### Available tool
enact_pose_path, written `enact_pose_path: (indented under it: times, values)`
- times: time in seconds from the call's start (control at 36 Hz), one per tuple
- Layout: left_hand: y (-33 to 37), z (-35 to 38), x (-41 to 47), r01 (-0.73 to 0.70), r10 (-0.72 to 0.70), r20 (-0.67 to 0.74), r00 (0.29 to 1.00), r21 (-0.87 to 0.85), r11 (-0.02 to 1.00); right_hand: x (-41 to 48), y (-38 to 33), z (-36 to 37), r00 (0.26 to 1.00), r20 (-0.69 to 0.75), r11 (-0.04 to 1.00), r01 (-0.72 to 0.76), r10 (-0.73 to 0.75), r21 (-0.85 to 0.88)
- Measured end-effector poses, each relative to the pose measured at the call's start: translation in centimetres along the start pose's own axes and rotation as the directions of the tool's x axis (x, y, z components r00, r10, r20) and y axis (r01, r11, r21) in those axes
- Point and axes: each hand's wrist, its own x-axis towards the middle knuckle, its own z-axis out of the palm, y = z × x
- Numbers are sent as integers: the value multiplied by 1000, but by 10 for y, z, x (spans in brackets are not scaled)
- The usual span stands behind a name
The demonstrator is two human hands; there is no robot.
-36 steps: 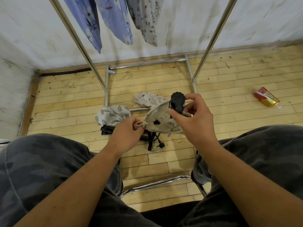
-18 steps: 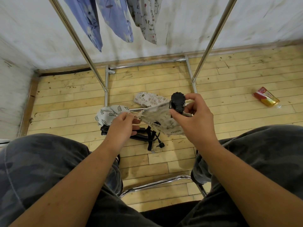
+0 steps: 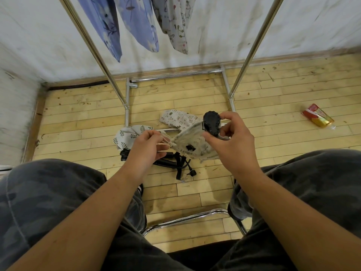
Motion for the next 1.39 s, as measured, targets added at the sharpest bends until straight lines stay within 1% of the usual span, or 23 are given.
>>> enact_pose_path:
  times: [0.14,0.22,0.33,0.44,0.47,0.53,0.58,0.67,0.78,0.83,0.92,1.03,1.14,1.25,1.33,1.39]
  values:
    - [0,1,-1,-32,34,-13,999,114,993,-1,-2,-1,1000,1,1000,-1,1,17]
    - [-2,1,-1,-73,83,-41,996,197,978,-1,-2,-1,1000,1,1000,3,-3,18]
    - [-2,-1,1,-125,137,-28,990,264,956,0,-1,-1,1000,-16,1000,2,-2,4]
    - [-7,-1,1,-186,218,-15,976,467,864,0,-1,-2,1000,-23,1000,12,-12,2]
    - [-8,-2,0,-215,243,12,970,506,835,0,-1,-2,1000,-20,1000,14,-14,2]
    - [-11,-2,0,-298,289,110,951,576,762,0,-1,-2,1000,-10,1000,18,-18,-3]
    - [-12,-2,-2,-351,291,200,936,614,707,0,-2,-2,1000,5,1000,23,-23,-9]
    - [-14,-1,-4,-343,254,232,939,668,660,-1,-2,-2,998,38,999,41,-40,-12]
    - [-16,0,-2,-295,208,212,955,747,596,-2,-2,-1,996,72,998,61,-60,-8]
    - [-16,-1,-2,-266,199,182,963,766,585,-3,-2,-1,995,81,998,65,-65,-2]
    - [-16,-2,-3,-253,215,149,965,737,627,-2,-1,0,995,80,998,68,-67,-9]
    - [-9,-2,-6,-232,206,114,972,622,748,-1,3,1,994,79,996,79,-76,-41]
    - [-9,0,-6,-184,147,114,983,469,864,-1,5,1,994,86,995,72,-67,-64]
    - [-6,1,-5,-147,107,119,987,403,903,0,7,1,995,87,995,59,-53,-76]
    - [-3,0,-6,-117,66,165,984,321,940,1,9,1,996,86,995,45,-37,-92]
    - [0,1,-9,-84,33,223,974,224,971,1,10,1,996,87,995,41,-33,-95]
